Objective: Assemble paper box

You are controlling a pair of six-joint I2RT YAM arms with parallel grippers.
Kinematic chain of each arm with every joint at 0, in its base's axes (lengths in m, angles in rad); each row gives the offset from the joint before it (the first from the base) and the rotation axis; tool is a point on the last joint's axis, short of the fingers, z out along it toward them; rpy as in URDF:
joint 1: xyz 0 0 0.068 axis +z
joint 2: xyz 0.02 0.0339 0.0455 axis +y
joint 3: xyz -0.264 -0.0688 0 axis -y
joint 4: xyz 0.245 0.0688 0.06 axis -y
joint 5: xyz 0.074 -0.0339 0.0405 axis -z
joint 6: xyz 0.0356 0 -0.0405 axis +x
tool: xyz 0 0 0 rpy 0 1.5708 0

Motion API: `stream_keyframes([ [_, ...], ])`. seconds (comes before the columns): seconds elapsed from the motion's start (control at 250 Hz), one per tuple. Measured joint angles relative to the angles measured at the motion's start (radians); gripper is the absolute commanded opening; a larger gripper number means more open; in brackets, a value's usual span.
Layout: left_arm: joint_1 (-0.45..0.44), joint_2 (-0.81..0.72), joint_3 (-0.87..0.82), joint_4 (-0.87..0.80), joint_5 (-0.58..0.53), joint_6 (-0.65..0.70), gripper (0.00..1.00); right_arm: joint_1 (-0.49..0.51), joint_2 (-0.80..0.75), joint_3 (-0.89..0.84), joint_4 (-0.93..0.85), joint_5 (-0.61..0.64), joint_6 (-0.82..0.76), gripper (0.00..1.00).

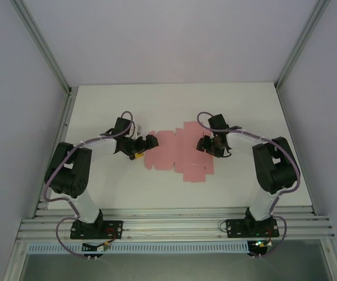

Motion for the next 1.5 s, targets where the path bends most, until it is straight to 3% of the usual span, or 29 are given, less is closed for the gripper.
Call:
stream_keyframes([
  [0.228, 0.009, 0.000, -0.027, 0.066, 0.045, -0.033, 0.96, 0.000, 0.015, 0.008, 0.020, -0.008, 0.015, 0.57],
  [0.531, 0.007, -0.034, -0.140, 0.294, 0.182, -0.145, 0.94, -0.001, 0.016, 0.004, 0.035, -0.011, 0.023, 0.57],
  [0.819, -0.006, -0.247, -0.207, 0.439, 0.201, -0.181, 0.90, 0.000, 0.022, 0.002, 0.065, -0.018, 0.034, 0.57],
  [0.906, -0.006, -0.255, -0.207, 0.446, 0.187, -0.167, 0.82, 0.000, 0.025, 0.002, 0.077, -0.024, 0.034, 0.57],
  [1.03, -0.006, -0.194, -0.201, 0.449, 0.180, -0.151, 0.59, 0.000, 0.028, 0.002, 0.094, -0.032, 0.034, 0.57],
  [1.094, -0.006, -0.148, -0.199, 0.463, 0.180, -0.150, 0.41, 0.000, 0.028, -0.002, 0.105, -0.035, 0.034, 0.57],
  [1.206, -0.006, -0.112, -0.197, 0.461, 0.171, -0.140, 0.00, 0.000, 0.016, -0.022, 0.135, -0.039, 0.032, 0.59],
  [1.402, -0.009, -0.114, -0.193, 0.479, 0.185, -0.109, 0.00, -0.003, -0.082, -0.112, 0.159, -0.031, 0.001, 0.66],
  [1.498, -0.010, -0.138, -0.243, 0.583, 0.215, -0.115, 0.00, -0.026, -0.198, -0.202, 0.165, -0.056, -0.021, 0.69],
])
